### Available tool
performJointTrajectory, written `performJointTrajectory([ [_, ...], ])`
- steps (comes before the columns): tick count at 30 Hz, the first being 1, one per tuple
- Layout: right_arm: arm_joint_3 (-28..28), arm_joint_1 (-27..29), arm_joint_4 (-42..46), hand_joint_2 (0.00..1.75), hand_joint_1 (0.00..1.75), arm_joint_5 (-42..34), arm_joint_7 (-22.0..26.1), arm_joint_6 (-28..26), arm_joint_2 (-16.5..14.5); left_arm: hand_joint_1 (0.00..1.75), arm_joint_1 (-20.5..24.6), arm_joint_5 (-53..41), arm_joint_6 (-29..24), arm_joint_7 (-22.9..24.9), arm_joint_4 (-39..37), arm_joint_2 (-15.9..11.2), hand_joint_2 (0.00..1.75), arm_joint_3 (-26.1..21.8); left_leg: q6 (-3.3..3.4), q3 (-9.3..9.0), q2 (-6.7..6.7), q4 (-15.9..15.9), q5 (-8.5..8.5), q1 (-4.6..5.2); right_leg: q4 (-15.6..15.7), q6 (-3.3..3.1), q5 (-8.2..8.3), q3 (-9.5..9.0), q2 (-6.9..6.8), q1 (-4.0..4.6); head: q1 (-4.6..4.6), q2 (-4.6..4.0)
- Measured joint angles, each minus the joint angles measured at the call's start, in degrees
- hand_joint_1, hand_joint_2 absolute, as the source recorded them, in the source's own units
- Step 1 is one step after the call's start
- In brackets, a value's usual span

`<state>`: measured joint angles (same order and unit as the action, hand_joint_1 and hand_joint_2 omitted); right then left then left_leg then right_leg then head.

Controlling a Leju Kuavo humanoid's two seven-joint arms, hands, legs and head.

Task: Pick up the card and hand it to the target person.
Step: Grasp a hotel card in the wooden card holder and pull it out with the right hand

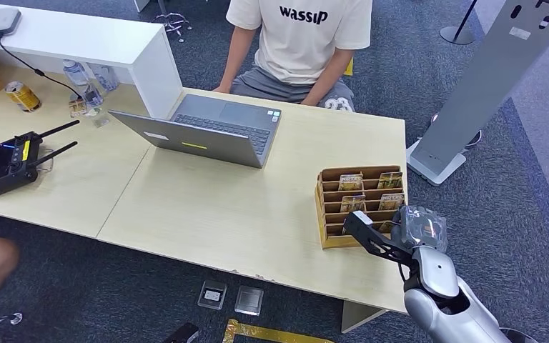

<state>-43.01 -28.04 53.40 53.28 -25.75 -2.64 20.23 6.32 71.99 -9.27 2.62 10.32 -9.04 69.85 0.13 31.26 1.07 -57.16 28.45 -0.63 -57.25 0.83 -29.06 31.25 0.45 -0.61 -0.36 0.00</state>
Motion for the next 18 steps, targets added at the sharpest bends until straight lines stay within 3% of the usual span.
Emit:
performJointTrajectory([
  [6, 0.0, 0.0, 0.0, 1.75, 1.49, -0.1, 0.0, 0.0, 0.0, 0.00, 0.0, 0.0, 0.0, 0.0, 0.0, 0.0, 0.00, 0.0, 0.00, -0.01, 0.00, 0.0, 0.00, 0.00, 0.0, 0.00, 0.00, -0.01, 0.00, 0.00, -0.02, 0.00],
  [10, 0.1, 0.0, 0.0, 1.75, 1.47, -0.2, -0.1, 0.0, 0.1, 0.00, 0.0, -0.5, 0.7, -0.7, 0.0, -0.1, 1.75, 0.0, 0.00, -0.02, 0.00, 0.0, 0.00, 0.00, 0.0, 0.00, 0.00, -0.01, 0.00, 0.00, -0.02, 0.00],
  [18, 0.1, 0.0, 0.3, 1.75, 1.47, -0.5, -0.1, -0.2, 0.3, 0.00, 0.0, -0.9, 1.4, -1.8, 0.0, -0.3, 1.75, 0.0, 0.00, -0.02, 0.00, 0.0, 0.00, 0.00, 0.0, 0.00, 0.00, -0.01, 0.00, 0.00, -0.01, 0.00],
])
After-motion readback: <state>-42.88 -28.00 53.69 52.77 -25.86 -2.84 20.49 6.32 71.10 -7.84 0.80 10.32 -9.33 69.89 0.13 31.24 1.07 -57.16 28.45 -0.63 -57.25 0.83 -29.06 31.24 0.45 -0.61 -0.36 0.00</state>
